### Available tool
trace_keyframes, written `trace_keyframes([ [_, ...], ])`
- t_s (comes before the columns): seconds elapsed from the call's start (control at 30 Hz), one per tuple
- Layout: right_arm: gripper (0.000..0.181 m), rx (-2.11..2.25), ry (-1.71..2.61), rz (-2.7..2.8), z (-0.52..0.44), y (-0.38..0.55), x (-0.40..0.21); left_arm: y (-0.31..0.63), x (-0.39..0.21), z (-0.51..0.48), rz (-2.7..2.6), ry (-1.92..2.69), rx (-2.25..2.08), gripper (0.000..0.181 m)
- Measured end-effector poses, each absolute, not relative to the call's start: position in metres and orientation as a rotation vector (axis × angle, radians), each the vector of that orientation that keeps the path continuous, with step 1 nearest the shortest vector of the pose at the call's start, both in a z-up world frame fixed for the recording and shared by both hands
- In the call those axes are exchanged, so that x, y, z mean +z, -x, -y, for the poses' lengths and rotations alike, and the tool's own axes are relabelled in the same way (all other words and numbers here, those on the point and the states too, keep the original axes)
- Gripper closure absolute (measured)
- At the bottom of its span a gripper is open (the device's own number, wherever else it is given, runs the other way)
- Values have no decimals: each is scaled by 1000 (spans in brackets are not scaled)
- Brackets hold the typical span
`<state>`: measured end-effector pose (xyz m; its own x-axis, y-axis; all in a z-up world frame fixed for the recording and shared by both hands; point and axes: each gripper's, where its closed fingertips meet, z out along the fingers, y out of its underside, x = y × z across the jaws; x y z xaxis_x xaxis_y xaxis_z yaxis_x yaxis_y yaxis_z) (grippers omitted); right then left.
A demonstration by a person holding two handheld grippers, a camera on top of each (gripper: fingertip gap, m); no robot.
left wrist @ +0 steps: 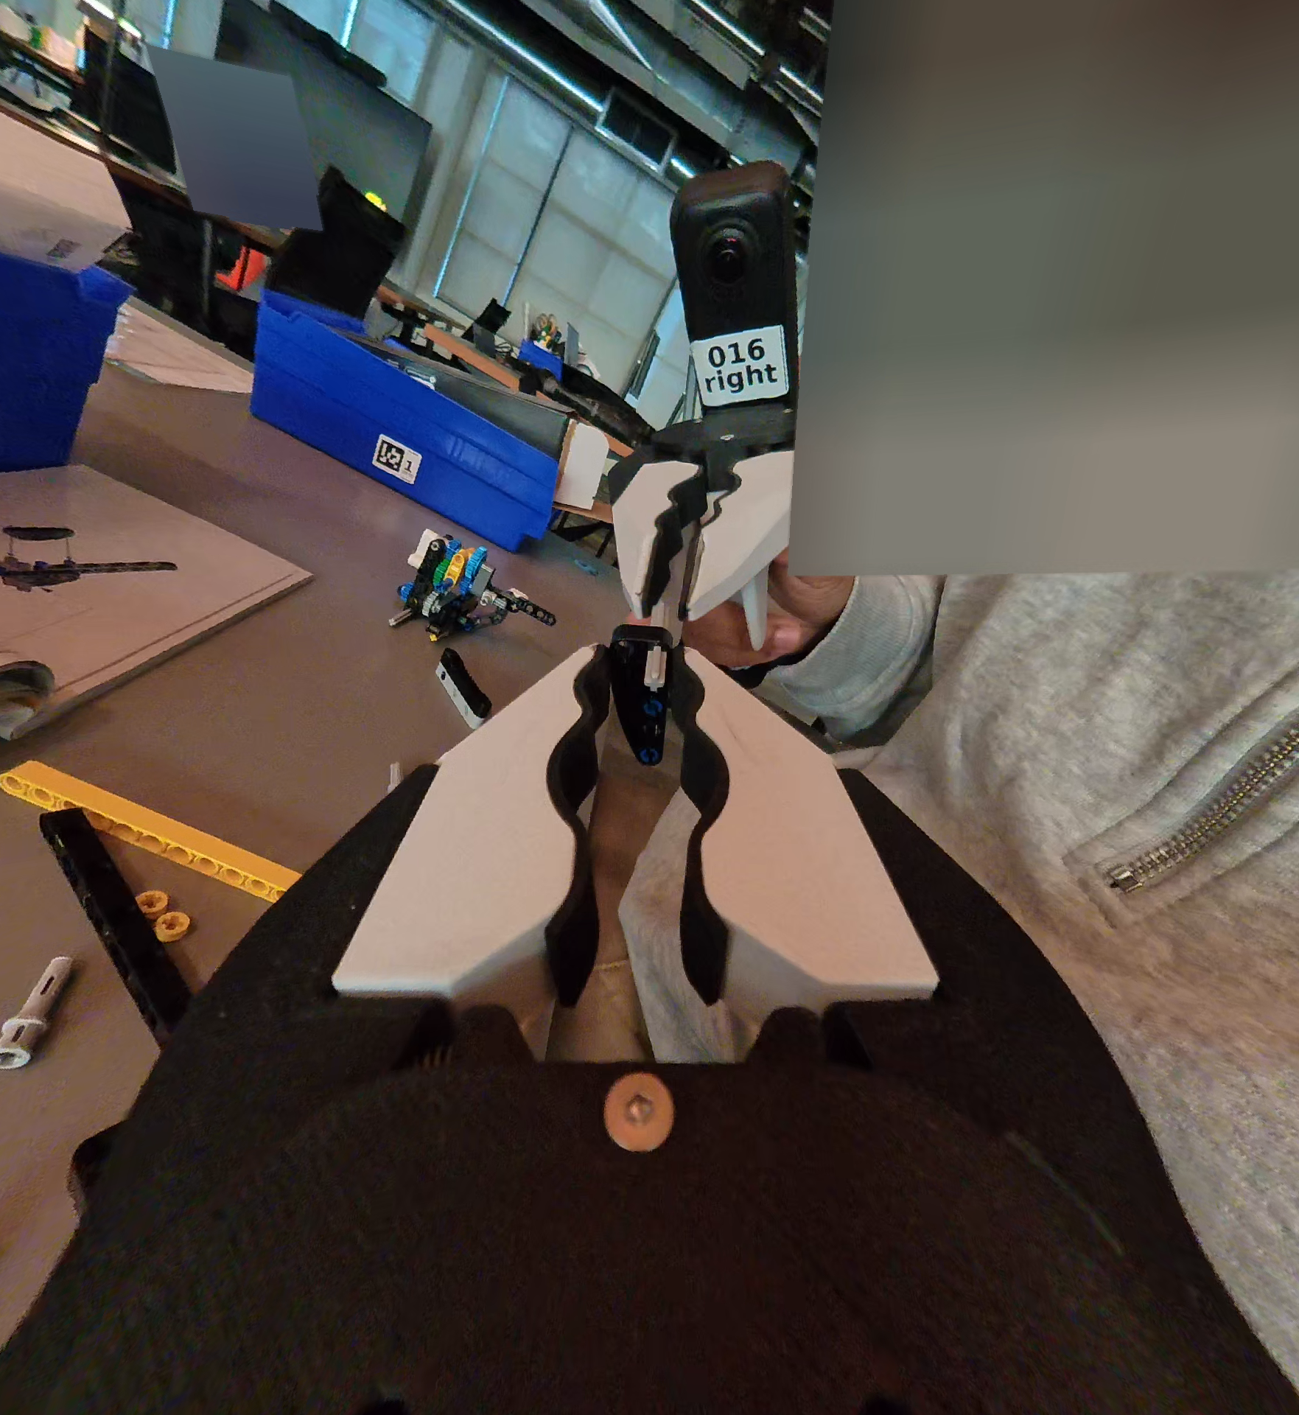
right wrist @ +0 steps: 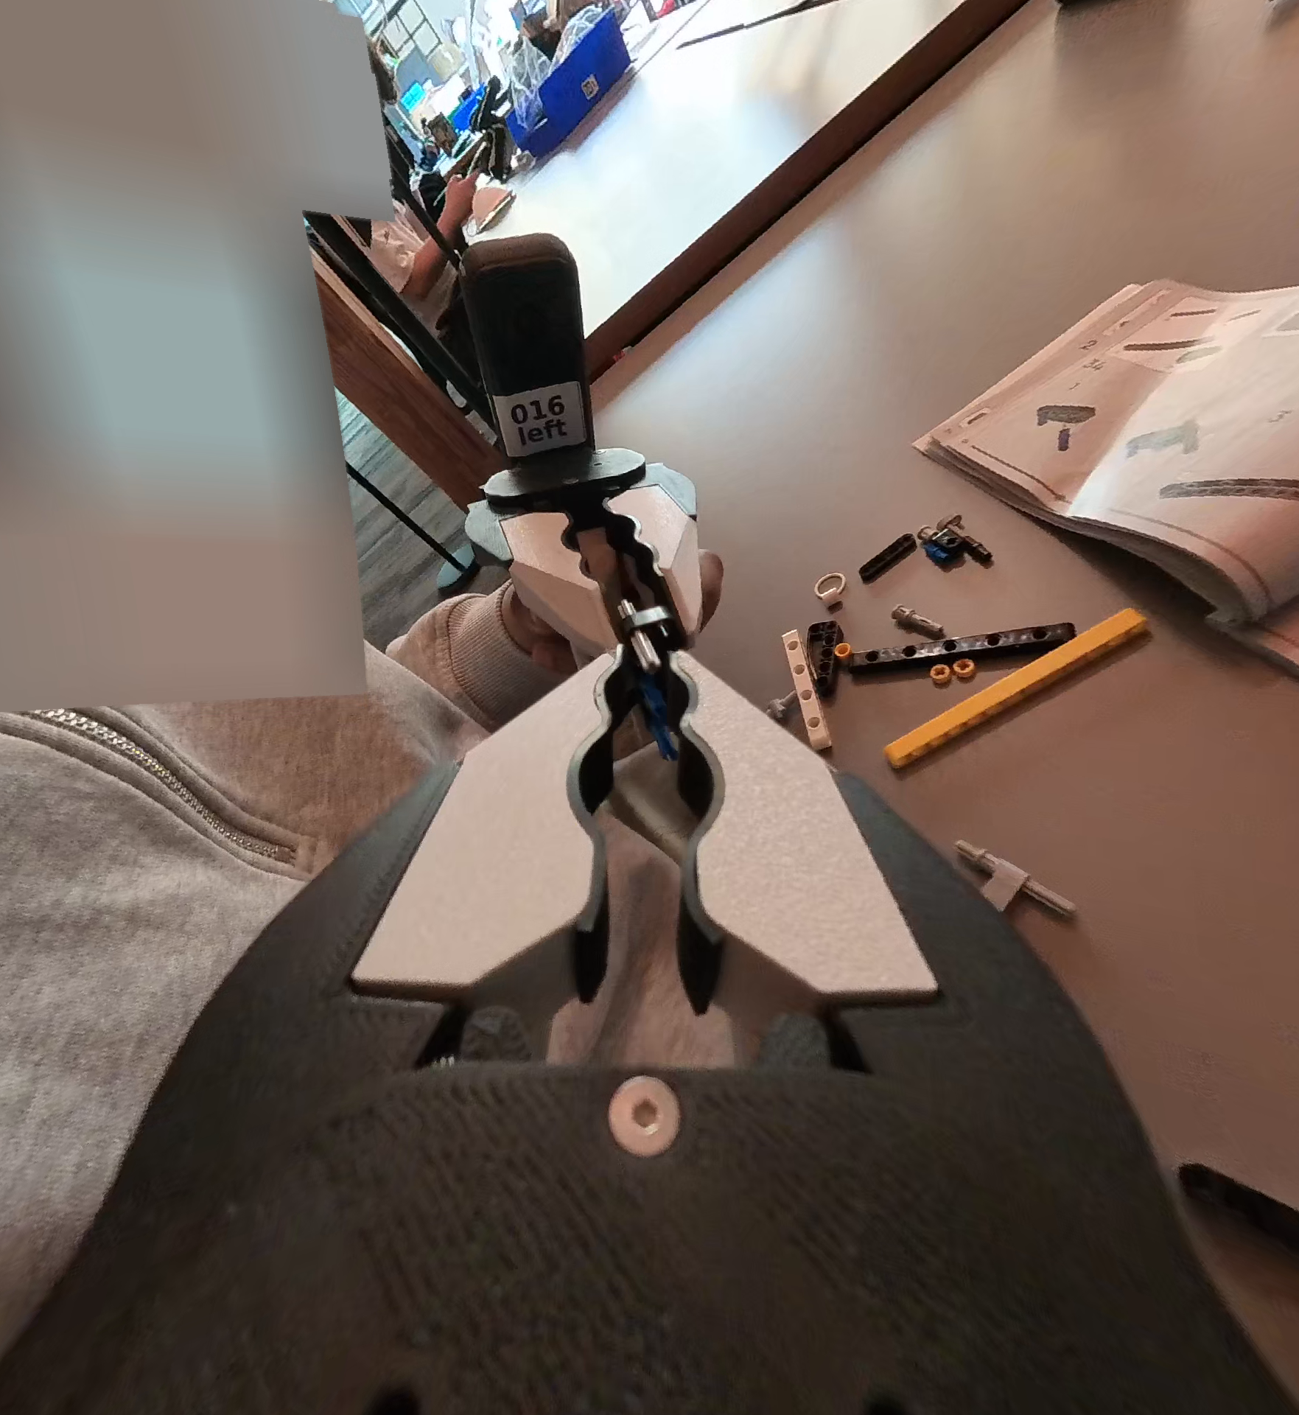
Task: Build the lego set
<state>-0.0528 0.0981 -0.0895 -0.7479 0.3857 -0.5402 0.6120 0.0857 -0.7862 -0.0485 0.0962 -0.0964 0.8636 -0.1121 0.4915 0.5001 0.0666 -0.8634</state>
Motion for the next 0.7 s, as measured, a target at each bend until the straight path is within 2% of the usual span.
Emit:
trace_keyframes([
  [0.7, 177, -1680, -872, -2294, -98, 51, -92, 47, -96, -100, 350, 1416, -540, 170],
])
